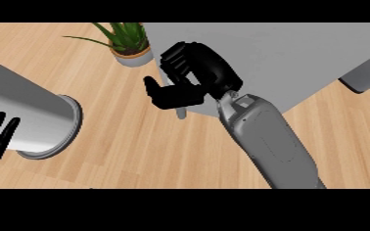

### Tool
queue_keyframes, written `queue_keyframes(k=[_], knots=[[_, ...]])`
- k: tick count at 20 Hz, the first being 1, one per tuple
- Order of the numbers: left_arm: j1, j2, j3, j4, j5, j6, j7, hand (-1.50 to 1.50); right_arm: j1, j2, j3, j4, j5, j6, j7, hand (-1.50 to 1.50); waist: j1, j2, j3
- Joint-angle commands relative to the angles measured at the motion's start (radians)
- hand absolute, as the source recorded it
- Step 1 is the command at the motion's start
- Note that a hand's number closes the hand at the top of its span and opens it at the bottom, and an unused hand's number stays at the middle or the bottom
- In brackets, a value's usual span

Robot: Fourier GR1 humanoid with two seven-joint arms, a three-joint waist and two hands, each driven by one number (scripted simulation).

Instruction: Pick up the bottled water, place it into the cabinet and close the cabinet

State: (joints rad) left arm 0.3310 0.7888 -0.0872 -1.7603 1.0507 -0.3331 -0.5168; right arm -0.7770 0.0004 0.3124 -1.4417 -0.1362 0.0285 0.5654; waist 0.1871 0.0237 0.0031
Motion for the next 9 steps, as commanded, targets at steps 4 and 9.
queue_keyframes(k=[4, 9], knots=[[-0.002, 0.003, 0.015, -0.002, 0.001, 0.002, 0.001, -1.50, -0.161, 0.000, -0.134, 0.189, -0.051, -0.190, -0.088, -1.50, -0.016, 0.021, -0.004], [0.016, -0.001, 0.025, 0.007, 0.000, -0.002, -0.009, -1.50, -0.233, -0.001, -0.083, 0.286, -0.117, -0.241, -0.142, -1.50, -0.023, 0.023, -0.006]])
